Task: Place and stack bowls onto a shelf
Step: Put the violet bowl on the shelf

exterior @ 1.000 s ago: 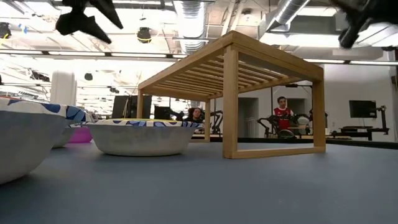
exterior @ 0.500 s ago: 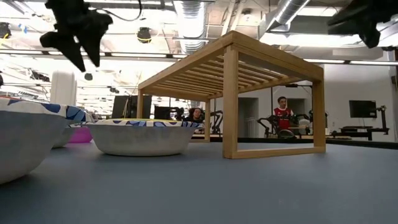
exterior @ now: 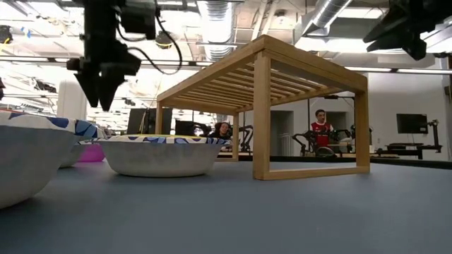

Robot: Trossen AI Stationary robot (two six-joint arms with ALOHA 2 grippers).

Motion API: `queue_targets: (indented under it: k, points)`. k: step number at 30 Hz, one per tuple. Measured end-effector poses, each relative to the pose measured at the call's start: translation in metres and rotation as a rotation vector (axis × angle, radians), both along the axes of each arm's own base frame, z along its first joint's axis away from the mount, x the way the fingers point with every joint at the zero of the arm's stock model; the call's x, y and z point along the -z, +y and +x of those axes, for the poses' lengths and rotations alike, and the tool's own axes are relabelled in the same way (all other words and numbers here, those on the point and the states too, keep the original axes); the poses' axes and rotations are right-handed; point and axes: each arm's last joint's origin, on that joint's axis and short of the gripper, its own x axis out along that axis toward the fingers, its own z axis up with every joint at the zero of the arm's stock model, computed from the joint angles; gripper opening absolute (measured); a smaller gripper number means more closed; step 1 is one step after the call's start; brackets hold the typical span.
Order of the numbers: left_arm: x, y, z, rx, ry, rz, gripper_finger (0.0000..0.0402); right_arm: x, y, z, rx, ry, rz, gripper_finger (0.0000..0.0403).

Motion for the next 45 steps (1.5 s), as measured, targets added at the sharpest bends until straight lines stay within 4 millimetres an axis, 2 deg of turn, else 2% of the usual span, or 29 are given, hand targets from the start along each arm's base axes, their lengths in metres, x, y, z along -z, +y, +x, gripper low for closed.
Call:
queue_targets:
  k: [4, 11, 24, 28, 36, 45]
  points:
    - [0.012, 0.013, 0.003, 0.022, 0.068, -0.022, 0.0232, 0.000, 0.000, 0.000, 0.004, -0.006, 0.009, 0.0138]
    - [0.027, 0.024, 0.000, 0.035, 0.064, -0.042, 0.0231, 0.000, 0.000, 0.000, 0.012, -0.015, 0.028, 0.0138]
    - [0.055, 0.020, -0.008, 0.019, 0.057, -0.095, 0.0228, 0.000, 0.000, 0.000, 0.015, -0.017, 0.033, 0.0138]
    - [0.056, 0.019, -0.009, 0.018, 0.057, -0.101, 0.0203, 0.000, 0.000, 0.000, 0.015, -0.017, 0.033, 0.0138]
    - [0.056, 0.019, -0.009, 0.027, 0.062, -0.099, 0.0118, 0.000, 0.000, 0.000, 0.015, -0.017, 0.033, 0.0138]
    - [0.056, 0.019, -0.009, 0.016, 0.056, -0.099, 0.0061, 0.000, 0.000, 0.000, 0.014, -0.017, 0.033, 0.0138]
